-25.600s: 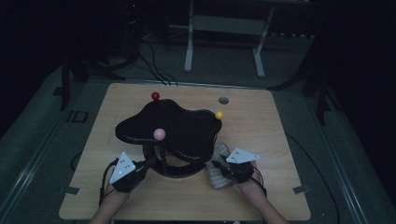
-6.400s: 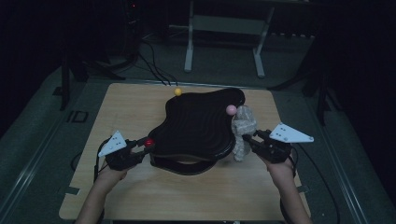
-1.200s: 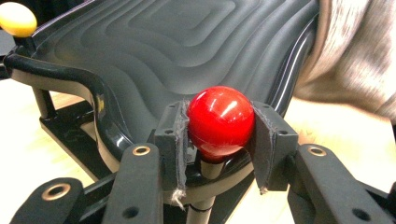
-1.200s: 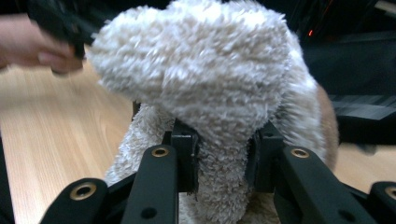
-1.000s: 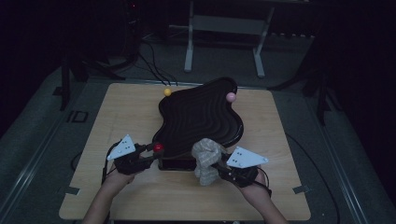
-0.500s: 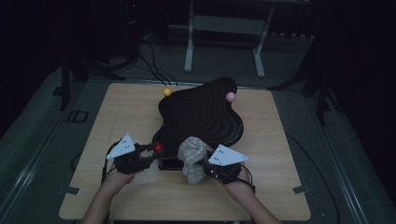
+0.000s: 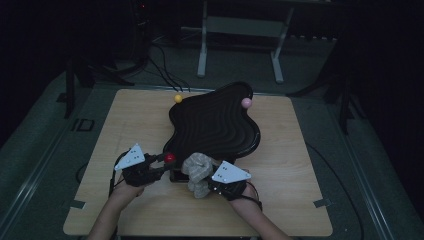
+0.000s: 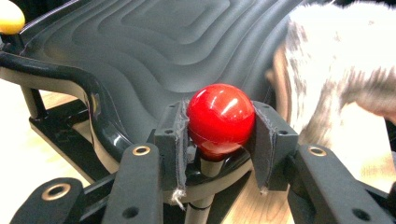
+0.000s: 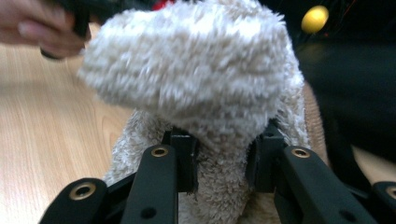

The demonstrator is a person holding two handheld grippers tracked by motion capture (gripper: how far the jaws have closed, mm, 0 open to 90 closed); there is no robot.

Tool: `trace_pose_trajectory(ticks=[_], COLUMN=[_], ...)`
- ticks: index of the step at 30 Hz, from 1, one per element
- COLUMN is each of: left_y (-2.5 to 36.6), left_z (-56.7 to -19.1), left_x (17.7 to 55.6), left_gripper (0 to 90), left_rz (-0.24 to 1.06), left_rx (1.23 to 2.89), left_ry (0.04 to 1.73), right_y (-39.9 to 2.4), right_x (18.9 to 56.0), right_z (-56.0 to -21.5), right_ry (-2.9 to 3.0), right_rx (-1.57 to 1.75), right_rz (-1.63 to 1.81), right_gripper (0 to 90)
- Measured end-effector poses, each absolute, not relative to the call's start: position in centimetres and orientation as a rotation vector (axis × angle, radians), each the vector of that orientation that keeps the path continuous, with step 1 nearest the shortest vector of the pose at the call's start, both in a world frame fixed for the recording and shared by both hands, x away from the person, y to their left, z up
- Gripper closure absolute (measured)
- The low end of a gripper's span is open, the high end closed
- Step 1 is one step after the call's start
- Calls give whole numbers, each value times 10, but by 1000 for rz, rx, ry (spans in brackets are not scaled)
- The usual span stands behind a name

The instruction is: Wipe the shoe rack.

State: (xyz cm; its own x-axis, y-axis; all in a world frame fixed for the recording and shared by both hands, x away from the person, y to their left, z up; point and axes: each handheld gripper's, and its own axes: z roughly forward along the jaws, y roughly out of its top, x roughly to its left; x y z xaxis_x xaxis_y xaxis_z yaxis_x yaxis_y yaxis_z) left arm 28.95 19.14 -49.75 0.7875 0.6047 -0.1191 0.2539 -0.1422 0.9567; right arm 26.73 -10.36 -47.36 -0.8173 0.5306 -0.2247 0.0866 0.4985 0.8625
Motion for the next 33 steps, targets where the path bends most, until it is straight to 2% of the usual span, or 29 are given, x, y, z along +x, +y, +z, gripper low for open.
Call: trace_pose_trajectory(ticks=[3, 8, 13, 18, 27, 33], left_y=[192, 192, 192, 192, 191, 192], left_z=[-497, -498, -498, -498, -498, -498], left_x=[290, 290, 290, 290, 289, 290], left_gripper=[595, 595, 595, 594, 593, 593], left_rz=[344, 338, 339, 346, 351, 347], left_rx=[1727, 1727, 1727, 1728, 1729, 1728], left_ry=[675, 673, 672, 672, 674, 673], right_y=[-98, -89, -86, -91, -142, -196], right_x=[270, 266, 272, 256, 236, 223], right_z=[-483, -478, -494, -487, -480, -436], right_ry=[2328, 2326, 2371, 2417, 2424, 2241], right_rx=[533, 482, 510, 462, 591, 685], right_rz=[1263, 1241, 1211, 1264, 1282, 1375], right_gripper=[686, 686, 686, 686, 685, 683])
